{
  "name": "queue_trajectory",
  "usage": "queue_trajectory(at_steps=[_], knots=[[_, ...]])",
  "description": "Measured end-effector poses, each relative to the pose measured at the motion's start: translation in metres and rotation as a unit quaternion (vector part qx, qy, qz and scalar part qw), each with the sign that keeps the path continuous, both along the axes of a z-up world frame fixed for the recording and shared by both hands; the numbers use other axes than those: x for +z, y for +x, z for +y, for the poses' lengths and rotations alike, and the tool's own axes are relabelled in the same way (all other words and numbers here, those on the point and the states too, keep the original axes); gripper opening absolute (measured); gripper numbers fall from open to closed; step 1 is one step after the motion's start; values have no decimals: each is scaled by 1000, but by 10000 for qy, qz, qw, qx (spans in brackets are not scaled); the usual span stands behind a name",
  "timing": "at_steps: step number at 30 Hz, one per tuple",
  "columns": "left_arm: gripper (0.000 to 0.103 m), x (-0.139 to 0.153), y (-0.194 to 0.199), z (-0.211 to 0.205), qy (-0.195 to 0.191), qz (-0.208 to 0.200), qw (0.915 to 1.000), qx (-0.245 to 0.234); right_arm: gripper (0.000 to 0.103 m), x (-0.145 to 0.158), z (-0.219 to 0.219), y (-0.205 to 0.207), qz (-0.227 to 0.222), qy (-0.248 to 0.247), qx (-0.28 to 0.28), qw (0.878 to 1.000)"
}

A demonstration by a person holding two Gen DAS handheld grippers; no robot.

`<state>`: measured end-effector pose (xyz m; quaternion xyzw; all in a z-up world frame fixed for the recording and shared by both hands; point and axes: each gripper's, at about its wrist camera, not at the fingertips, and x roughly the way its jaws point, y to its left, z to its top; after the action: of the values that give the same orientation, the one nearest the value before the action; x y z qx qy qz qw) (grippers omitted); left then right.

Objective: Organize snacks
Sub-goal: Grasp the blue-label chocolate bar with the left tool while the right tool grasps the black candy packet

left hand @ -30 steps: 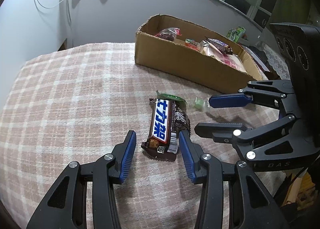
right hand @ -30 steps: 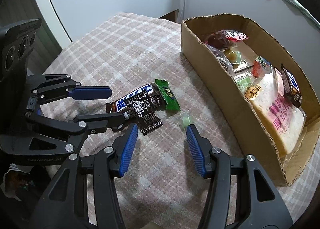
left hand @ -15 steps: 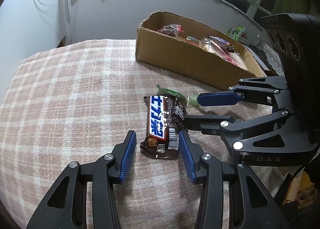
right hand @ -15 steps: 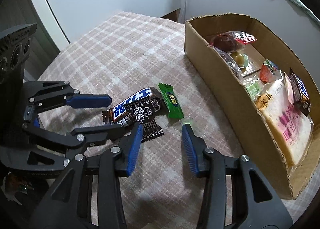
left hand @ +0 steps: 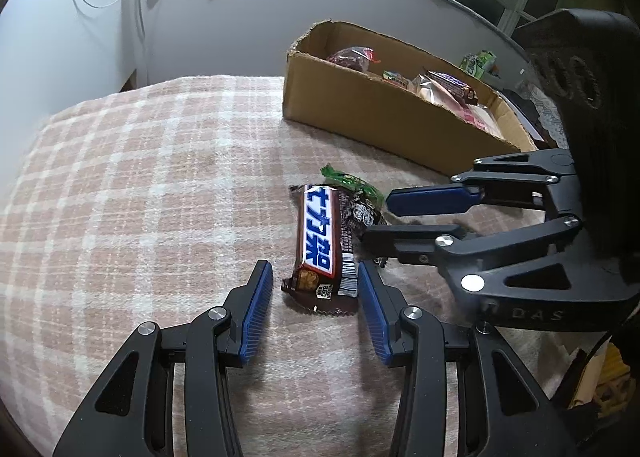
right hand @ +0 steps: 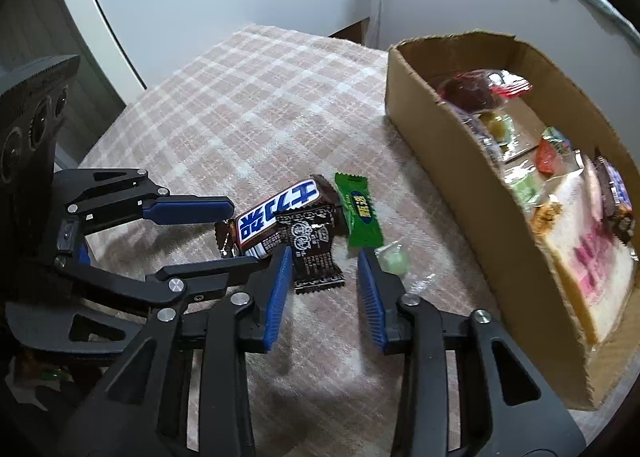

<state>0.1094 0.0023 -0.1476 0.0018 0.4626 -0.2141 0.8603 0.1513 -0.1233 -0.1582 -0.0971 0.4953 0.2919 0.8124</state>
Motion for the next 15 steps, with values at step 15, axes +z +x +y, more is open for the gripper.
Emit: queue_trajectory(at_steps=[15], knots=[[43, -2, 15, -8, 166, 4, 9999, -22, 25, -9, -12, 4, 325, 107, -296, 9990]])
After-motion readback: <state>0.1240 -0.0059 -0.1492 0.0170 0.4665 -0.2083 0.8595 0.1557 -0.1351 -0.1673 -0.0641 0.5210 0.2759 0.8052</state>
